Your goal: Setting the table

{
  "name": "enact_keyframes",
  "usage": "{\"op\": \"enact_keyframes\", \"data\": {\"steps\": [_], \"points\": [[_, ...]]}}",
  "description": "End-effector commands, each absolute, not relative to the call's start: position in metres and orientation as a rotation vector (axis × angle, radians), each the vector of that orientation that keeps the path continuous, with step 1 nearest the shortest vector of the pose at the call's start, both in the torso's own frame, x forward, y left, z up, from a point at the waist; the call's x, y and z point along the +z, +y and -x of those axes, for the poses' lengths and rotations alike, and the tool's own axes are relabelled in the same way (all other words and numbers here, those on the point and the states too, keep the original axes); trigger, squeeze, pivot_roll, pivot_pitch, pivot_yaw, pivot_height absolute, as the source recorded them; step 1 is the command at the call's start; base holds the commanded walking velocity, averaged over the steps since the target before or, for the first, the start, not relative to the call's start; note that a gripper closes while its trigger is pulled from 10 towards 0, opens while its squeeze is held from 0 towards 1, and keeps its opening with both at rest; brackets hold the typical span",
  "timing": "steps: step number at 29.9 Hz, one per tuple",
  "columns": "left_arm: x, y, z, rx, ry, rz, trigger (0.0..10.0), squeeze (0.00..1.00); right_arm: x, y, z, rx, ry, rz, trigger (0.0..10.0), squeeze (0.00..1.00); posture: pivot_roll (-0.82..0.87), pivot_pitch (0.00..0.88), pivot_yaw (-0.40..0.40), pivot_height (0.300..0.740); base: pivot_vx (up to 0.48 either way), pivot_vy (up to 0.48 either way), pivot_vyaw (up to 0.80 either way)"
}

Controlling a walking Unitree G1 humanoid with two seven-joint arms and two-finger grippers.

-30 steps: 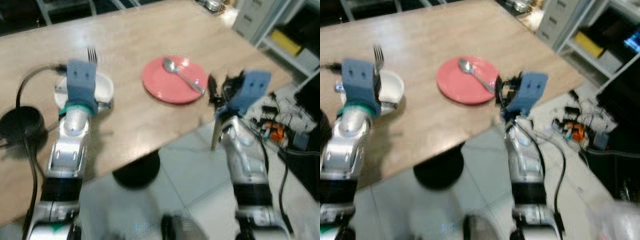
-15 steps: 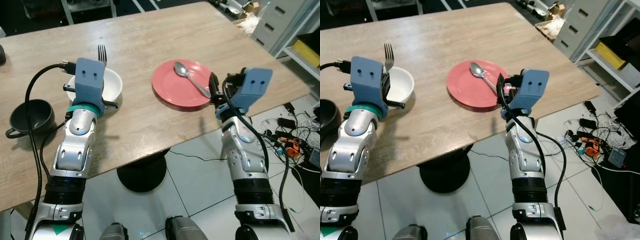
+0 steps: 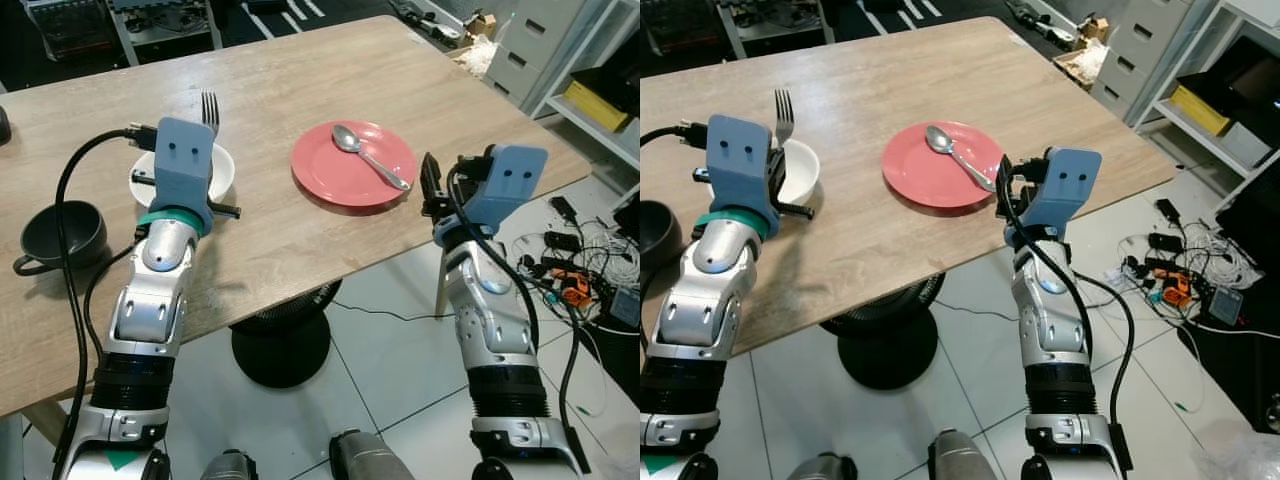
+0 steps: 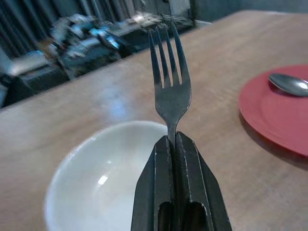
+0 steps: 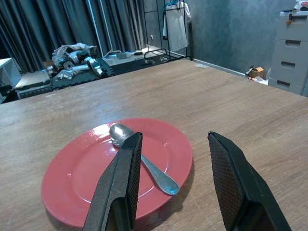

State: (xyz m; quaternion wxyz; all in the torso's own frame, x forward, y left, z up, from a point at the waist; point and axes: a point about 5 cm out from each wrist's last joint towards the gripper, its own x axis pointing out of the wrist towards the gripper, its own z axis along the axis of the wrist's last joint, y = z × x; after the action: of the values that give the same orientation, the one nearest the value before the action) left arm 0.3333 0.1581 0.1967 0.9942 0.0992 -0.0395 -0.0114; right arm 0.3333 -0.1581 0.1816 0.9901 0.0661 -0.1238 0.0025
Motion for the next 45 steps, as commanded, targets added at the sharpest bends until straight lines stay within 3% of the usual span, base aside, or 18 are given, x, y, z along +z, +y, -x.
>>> {"op": "enact_keyframes", "data": {"steps": [1, 12, 18, 25, 28, 31, 33, 36, 42, 45], "points": [[0.192, 0.157, -0.333, -0.055, -0.036, -0.170, 10.0, 0.00, 0.182, -0.160, -0.334, -0.008, -0.251, -0.107, 10.0, 0.00, -0.08, 0.048, 0.030, 0.740, 0.000, 0.000, 0.00], [0.206, 0.148, -0.330, -0.186, -0.077, -0.136, 10.0, 0.00, 0.193, -0.150, -0.337, 0.040, -0.268, -0.160, 10.0, 0.00, -0.08, 0.043, 0.027, 0.740, 0.000, 0.000, 0.00], [0.204, 0.150, -0.351, -0.176, -0.008, -0.108, 10.0, 0.00, 0.206, -0.146, -0.337, 0.049, -0.303, -0.171, 10.0, 0.00, -0.08, 0.066, 0.026, 0.740, 0.000, 0.000, 0.00], [0.210, 0.155, -0.381, -0.189, 0.085, 0.071, 10.0, 0.00, 0.207, -0.156, -0.332, 0.008, -0.310, -0.154, 10.0, 0.00, -0.10, 0.079, 0.043, 0.740, 0.000, 0.000, 0.00], [0.212, 0.157, -0.384, -0.181, 0.091, 0.077, 10.0, 0.00, 0.206, -0.157, -0.332, 0.006, -0.310, -0.154, 10.0, 0.00, -0.10, 0.079, 0.043, 0.740, 0.000, 0.000, 0.00], [0.224, 0.174, -0.390, -0.053, 0.058, -0.046, 10.0, 0.00, 0.205, -0.158, -0.330, 0.002, -0.308, -0.151, 10.0, 0.00, -0.11, 0.076, 0.055, 0.740, 0.000, 0.000, 0.00], [0.234, 0.194, -0.389, 0.064, 0.093, 0.074, 10.0, 0.00, 0.203, -0.159, -0.328, -0.004, -0.302, -0.152, 10.0, 0.00, -0.09, 0.078, 0.054, 0.740, 0.000, 0.000, 0.00], [0.238, 0.199, -0.382, 0.038, 0.142, 0.227, 10.0, 0.00, 0.200, -0.157, -0.327, 0.002, -0.292, -0.149, 10.0, 0.00, -0.09, 0.079, 0.054, 0.740, 0.000, 0.000, 0.00], [0.236, 0.212, -0.346, 0.010, 0.219, 0.136, 10.0, 0.00, 0.198, -0.154, -0.328, 0.019, -0.285, -0.138, 10.0, 0.00, -0.06, 0.082, 0.047, 0.740, 0.000, 0.000, 0.00], [0.228, 0.218, -0.341, -0.003, 0.258, 0.098, 10.0, 0.00, 0.196, -0.152, -0.329, 0.030, -0.273, -0.141, 10.0, 0.00, -0.04, 0.079, 0.040, 0.740, 0.000, 0.000, 0.00]]}}
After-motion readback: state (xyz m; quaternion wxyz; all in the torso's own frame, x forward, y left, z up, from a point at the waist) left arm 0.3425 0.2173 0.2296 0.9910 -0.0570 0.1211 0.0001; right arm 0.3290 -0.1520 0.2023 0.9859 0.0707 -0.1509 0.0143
